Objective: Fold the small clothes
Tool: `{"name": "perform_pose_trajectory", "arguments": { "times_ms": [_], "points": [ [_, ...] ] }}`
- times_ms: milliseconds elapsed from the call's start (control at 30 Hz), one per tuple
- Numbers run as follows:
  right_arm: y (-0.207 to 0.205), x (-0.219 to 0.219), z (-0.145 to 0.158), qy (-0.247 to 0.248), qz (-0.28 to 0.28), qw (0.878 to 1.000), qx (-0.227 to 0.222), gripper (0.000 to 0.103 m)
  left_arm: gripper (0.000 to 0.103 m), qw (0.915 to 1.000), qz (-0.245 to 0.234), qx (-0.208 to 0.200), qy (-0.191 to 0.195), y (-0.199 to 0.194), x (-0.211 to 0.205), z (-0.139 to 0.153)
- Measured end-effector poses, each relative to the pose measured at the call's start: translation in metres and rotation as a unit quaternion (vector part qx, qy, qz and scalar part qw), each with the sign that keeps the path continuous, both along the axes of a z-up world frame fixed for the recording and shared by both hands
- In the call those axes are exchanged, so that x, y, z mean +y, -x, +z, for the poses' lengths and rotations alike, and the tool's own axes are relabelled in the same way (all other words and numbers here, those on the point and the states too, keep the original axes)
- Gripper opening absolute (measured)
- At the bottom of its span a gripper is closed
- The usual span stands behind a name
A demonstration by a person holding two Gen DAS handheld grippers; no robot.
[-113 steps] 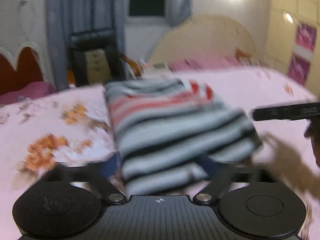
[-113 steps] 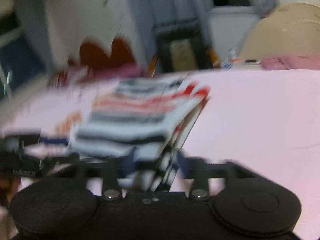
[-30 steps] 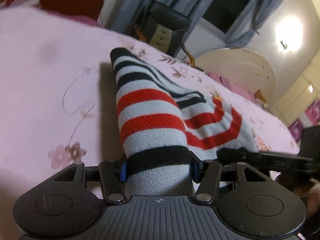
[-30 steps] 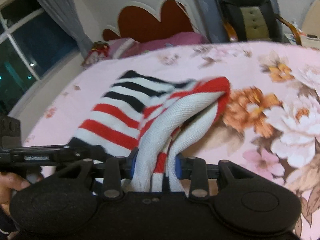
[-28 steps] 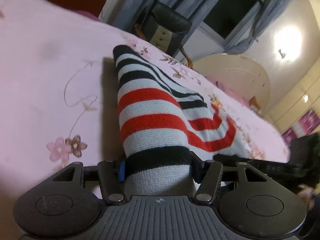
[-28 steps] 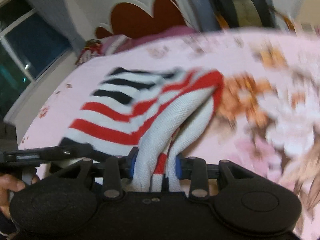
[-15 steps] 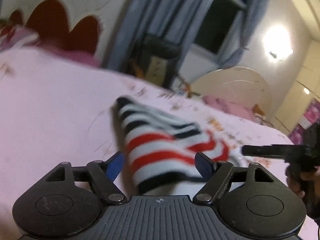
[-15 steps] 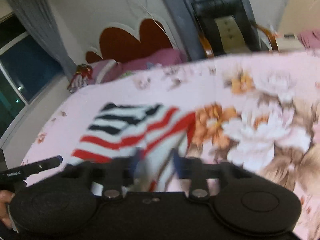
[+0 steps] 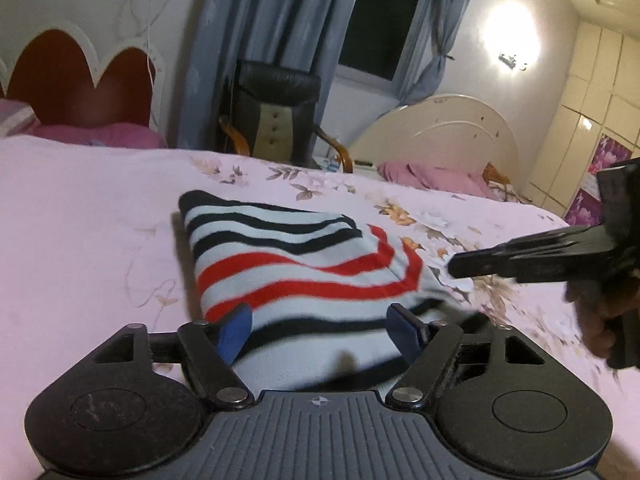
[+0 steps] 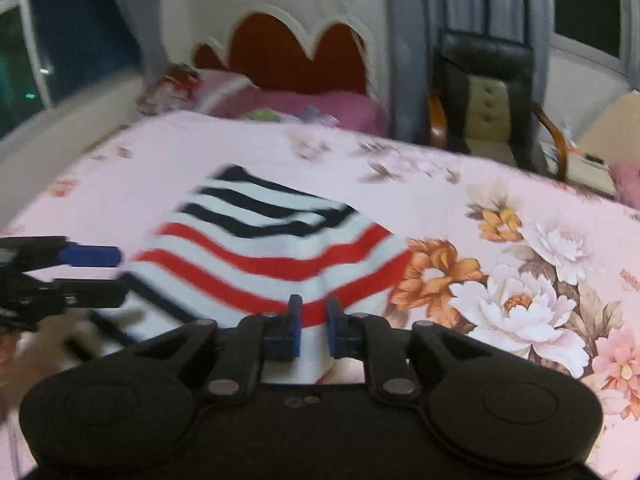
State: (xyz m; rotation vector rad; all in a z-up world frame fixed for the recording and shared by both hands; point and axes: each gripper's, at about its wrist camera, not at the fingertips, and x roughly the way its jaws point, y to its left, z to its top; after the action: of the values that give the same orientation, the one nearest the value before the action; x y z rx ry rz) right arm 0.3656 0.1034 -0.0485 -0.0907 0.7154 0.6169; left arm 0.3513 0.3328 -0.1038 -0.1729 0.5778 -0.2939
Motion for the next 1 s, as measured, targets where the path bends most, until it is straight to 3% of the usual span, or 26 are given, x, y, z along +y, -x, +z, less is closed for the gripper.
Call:
{"name": "perform_pose_trajectory", "arguments": {
  "times_ms": [100, 167, 233, 300, 367, 467, 500, 533, 567, 833, 1000],
  "points": [
    [0.033, -0.003, 0.003, 0.003, 0.050, 0.999, -0.009, 0.013, 0.072, 0.9999, -0.002, 0.016, -0.001, 0.020, -0.004, -0.009],
    [0.045, 0.005, -0.012, 0.055, 0.065, 0.996, -0.009, 0.011, 0.072, 0.9979, 0.009, 0.054, -0.035, 0.021, -0.014, -0.025],
    [0.043, 0.010, -0.032, 0.108, 0.044, 0.993, -0.003, 0.011, 0.072, 0.9966, 0.019, 0.057, -0.056, 0.025, -0.019, -0.033],
    [0.041, 0.004, -0.033, 0.079, 0.025, 0.997, 0.010, 0.011, 0.072, 0.9961, 0.032, 0.054, -0.062, 0.028, -0.022, -0.033],
    [0.043, 0.004, -0.031, 0.081, 0.015, 0.997, 0.007, 0.013, 0.072, 0.9954, 0.051, 0.053, -0.061, 0.034, -0.023, -0.027],
    [0.063, -0.009, -0.016, 0.052, -0.029, 0.998, 0.002, 0.029, 0.076, 0.9947, 0.074, 0.027, -0.065, 0.064, -0.032, -0.011],
    [0.077, -0.017, -0.010, 0.038, -0.038, 0.999, -0.004, 0.046, 0.095, 0.9935, 0.087, 0.016, -0.072, 0.077, -0.037, -0.005],
    [0.093, -0.025, -0.004, 0.030, -0.048, 0.998, -0.011, 0.062, 0.103, 0.9921, 0.099, 0.002, -0.078, 0.089, -0.041, 0.000],
    [0.107, -0.032, 0.001, 0.029, -0.060, 0.998, -0.021, 0.099, 0.103, 0.9905, 0.108, -0.019, -0.083, 0.106, -0.047, 0.007],
    [0.240, -0.071, 0.046, 0.014, -0.115, 0.992, -0.041, 0.102, 0.103, 0.9906, 0.120, -0.039, -0.052, 0.226, -0.087, 0.064],
    [0.321, -0.080, 0.076, 0.008, -0.135, 0.989, -0.068, 0.102, 0.103, 0.9880, 0.126, -0.066, -0.060, 0.302, -0.104, 0.093]
  ]
}}
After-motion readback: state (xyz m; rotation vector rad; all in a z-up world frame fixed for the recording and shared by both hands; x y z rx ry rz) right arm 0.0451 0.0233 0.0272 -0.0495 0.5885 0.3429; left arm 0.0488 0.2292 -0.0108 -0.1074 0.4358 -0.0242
